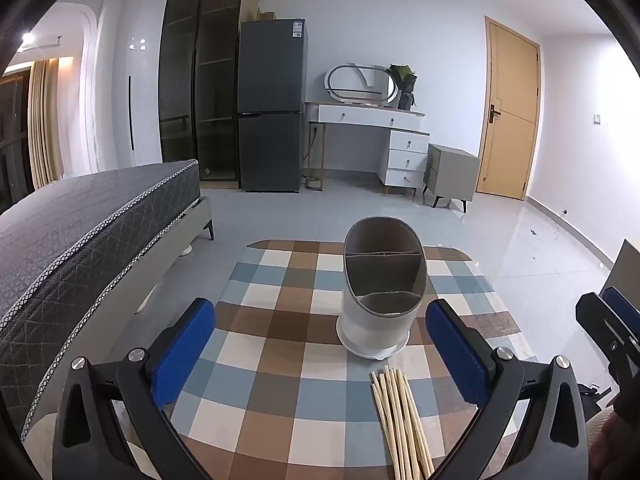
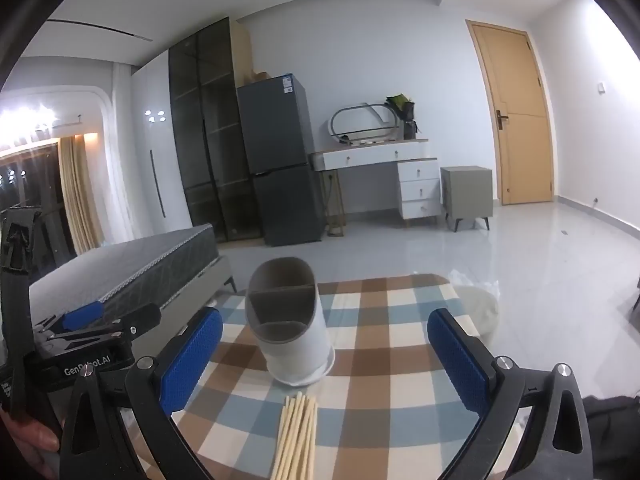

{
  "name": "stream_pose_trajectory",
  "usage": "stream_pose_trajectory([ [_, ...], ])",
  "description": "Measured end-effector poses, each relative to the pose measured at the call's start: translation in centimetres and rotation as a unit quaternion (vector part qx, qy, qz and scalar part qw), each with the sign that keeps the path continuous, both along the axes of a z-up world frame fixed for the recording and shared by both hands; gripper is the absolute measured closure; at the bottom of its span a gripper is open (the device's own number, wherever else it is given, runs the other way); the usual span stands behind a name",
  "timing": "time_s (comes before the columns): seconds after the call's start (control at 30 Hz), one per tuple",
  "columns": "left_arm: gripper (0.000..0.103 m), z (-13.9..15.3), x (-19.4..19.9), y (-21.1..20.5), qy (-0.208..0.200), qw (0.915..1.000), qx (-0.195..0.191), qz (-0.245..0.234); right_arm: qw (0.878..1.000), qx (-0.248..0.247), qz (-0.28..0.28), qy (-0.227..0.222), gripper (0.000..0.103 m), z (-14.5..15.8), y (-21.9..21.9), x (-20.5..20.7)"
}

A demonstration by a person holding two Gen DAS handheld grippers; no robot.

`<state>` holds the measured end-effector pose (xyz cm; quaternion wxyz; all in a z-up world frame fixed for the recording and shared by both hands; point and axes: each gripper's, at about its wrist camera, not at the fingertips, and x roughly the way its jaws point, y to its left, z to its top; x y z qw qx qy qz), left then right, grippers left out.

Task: Organize utensils

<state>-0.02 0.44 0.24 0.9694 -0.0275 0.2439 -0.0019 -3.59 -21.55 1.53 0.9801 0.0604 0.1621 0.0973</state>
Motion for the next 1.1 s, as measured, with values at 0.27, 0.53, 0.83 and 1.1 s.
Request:
stream_pose_trajectory([
  [0.27, 0.001, -0.1, -0.08, -0.38, 0.0, 1.0, 0.003, -0.003, 1.0, 0.0, -0.002, -0.001, 0.0, -0.02, -0.04, -0.13],
  [0.53, 0.001, -0.04, -0.24, -0.31, -0.001, 1.0, 0.002, -0.002, 1.0, 0.0, 0.0, -0.002, 0.0, 0.25, -0.11, -0.44],
  [0.83, 0.001, 0.01, -0.25, -0.32, 0.0, 1.0, 0.001, -0.002, 1.0, -0.003, -0.001, -0.003, 0.0, 0.4, -0.17, -0.55],
  [1.1, 0.001, 0.03, -0.28, -0.36, 0.0, 1.0, 0.002, -0.003, 1.0, -0.005, -0.001, -0.003, 0.0, 0.42, -0.15, -0.53],
])
